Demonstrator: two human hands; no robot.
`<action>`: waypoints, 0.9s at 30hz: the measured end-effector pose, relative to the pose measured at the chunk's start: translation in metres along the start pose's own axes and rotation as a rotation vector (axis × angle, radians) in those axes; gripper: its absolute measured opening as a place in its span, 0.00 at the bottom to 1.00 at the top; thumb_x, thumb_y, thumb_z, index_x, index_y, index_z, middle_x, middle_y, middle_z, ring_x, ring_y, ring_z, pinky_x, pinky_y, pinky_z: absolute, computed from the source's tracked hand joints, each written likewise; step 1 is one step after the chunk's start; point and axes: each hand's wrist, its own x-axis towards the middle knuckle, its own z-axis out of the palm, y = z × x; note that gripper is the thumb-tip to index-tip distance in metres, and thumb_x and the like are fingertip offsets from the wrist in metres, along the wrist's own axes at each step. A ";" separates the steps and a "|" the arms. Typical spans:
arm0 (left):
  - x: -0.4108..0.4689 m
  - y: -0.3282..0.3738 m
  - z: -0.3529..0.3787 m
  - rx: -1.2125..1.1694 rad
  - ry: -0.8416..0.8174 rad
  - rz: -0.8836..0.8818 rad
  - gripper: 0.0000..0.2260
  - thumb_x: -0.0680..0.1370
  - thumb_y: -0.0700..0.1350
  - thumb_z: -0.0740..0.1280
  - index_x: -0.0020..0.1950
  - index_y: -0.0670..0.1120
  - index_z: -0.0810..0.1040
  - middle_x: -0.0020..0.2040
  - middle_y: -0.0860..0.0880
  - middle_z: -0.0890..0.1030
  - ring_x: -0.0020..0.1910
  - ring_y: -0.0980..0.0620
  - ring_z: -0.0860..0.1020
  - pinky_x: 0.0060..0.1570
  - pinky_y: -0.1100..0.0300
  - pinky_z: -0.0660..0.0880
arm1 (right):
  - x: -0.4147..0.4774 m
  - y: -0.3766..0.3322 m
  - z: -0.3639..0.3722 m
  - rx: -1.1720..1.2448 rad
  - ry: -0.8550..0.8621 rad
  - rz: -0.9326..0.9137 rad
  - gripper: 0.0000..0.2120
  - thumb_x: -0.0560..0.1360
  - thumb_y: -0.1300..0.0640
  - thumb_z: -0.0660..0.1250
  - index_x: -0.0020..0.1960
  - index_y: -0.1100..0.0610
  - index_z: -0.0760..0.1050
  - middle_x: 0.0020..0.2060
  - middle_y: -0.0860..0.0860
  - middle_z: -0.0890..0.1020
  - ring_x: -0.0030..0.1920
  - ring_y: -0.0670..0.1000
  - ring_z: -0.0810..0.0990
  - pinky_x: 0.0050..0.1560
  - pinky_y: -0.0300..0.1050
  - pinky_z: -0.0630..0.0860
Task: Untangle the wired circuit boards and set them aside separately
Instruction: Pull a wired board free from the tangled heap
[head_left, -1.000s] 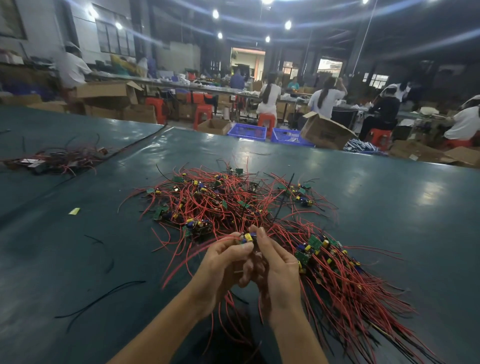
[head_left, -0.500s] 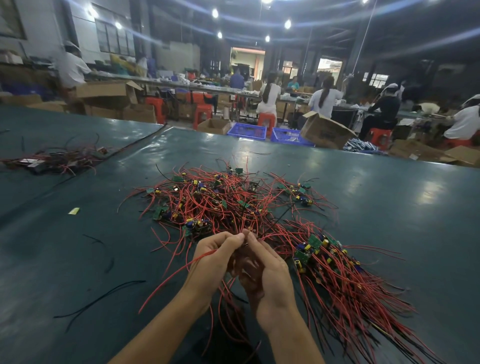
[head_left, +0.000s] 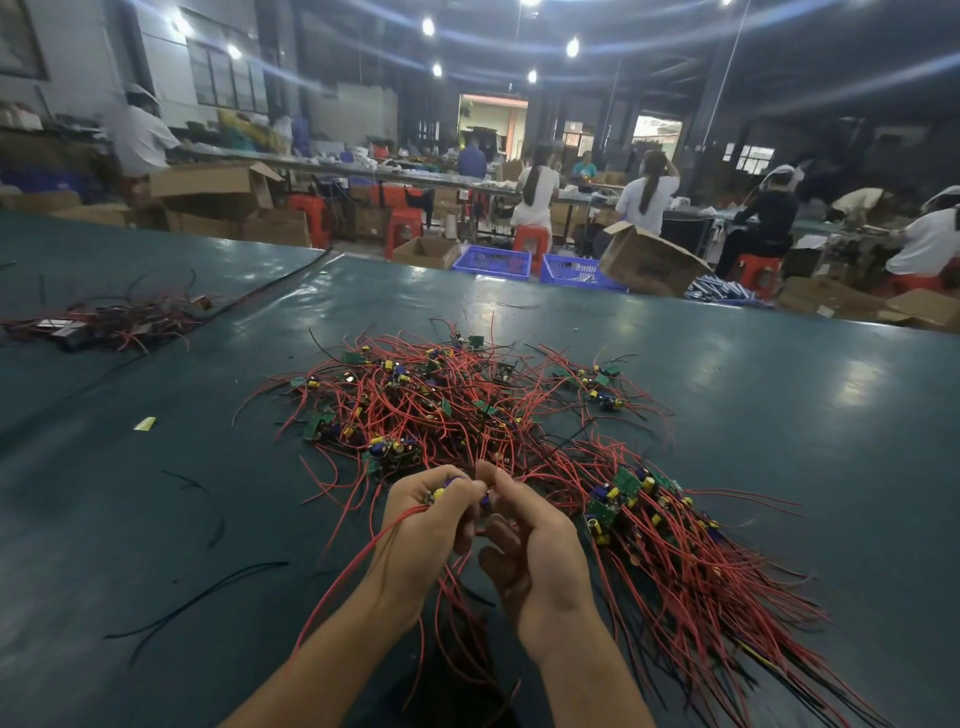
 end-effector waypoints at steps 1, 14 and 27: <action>0.000 0.000 0.000 0.009 0.003 -0.008 0.23 0.77 0.32 0.63 0.23 0.48 0.73 0.22 0.49 0.69 0.21 0.55 0.66 0.24 0.64 0.65 | 0.001 -0.001 -0.001 -0.031 0.026 0.003 0.11 0.68 0.52 0.71 0.47 0.53 0.87 0.38 0.53 0.85 0.33 0.49 0.83 0.30 0.39 0.76; 0.001 0.006 -0.004 -0.010 -0.072 -0.032 0.13 0.68 0.41 0.66 0.24 0.48 0.70 0.22 0.49 0.67 0.22 0.55 0.63 0.26 0.62 0.63 | 0.011 -0.014 -0.020 -0.215 0.327 -0.236 0.07 0.77 0.57 0.69 0.48 0.51 0.86 0.40 0.46 0.87 0.27 0.41 0.76 0.23 0.36 0.68; -0.003 0.009 -0.003 0.039 -0.187 -0.004 0.12 0.68 0.40 0.65 0.25 0.48 0.70 0.23 0.49 0.67 0.22 0.55 0.64 0.26 0.63 0.64 | 0.016 -0.023 -0.031 0.281 0.386 -0.086 0.08 0.81 0.61 0.59 0.49 0.59 0.77 0.26 0.51 0.82 0.15 0.42 0.61 0.16 0.32 0.57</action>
